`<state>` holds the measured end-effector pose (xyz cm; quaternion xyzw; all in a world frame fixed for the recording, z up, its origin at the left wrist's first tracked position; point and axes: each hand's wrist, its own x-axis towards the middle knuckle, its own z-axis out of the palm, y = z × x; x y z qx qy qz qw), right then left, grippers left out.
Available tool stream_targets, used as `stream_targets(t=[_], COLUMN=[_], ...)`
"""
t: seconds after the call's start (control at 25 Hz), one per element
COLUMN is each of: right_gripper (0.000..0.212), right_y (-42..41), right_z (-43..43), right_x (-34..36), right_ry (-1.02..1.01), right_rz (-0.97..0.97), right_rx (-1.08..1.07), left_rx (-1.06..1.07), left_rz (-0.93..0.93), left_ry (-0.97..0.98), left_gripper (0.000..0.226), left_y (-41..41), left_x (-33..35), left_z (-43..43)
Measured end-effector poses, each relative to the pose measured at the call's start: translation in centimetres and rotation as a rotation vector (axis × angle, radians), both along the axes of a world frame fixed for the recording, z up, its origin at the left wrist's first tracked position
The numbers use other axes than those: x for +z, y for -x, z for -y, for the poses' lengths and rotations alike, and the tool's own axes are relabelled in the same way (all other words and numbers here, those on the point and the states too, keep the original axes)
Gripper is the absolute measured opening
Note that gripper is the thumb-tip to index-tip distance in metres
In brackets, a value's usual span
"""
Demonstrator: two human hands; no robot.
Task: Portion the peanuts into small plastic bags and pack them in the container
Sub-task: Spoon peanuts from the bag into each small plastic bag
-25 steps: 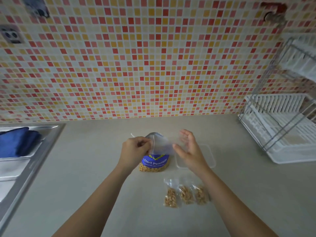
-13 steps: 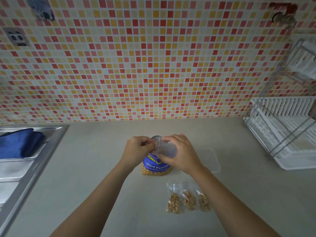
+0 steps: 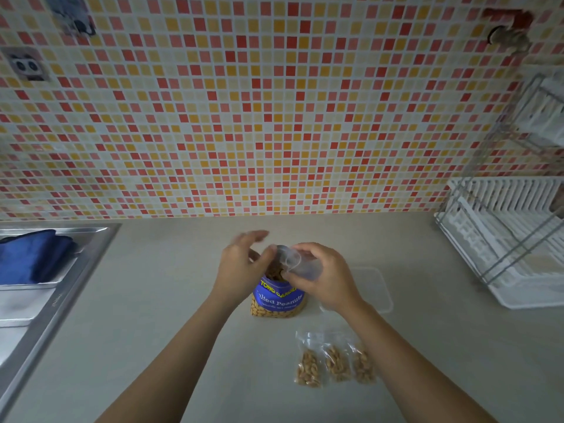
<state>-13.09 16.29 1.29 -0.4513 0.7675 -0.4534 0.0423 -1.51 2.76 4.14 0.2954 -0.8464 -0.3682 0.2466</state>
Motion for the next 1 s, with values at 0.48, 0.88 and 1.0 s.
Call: stream_targets(t=[0.48,0.88,1.0], right_gripper=[0.04,0.046,0.046], right_y=[0.2,0.5,0.5], right_z=[-0.3,-0.7,-0.7], right_x=[-1.4,-1.5,-1.6], right_ry=[-0.083,-0.114,-0.115], right_rz=[0.403,0.468,0.481], right_rx=[0.018,0.046,0.046], left_rx=[-0.057,0.236,0.243], left_rz=[0.152,0.265,0.268], left_ry=[-0.115,0.004,-0.032], left_gripper=[0.015,0.026,0.025], left_y=[2.0,2.2,2.0], left_x=[-1.6,-2.1,-2.0], left_z=[1.1,2.9,3.0])
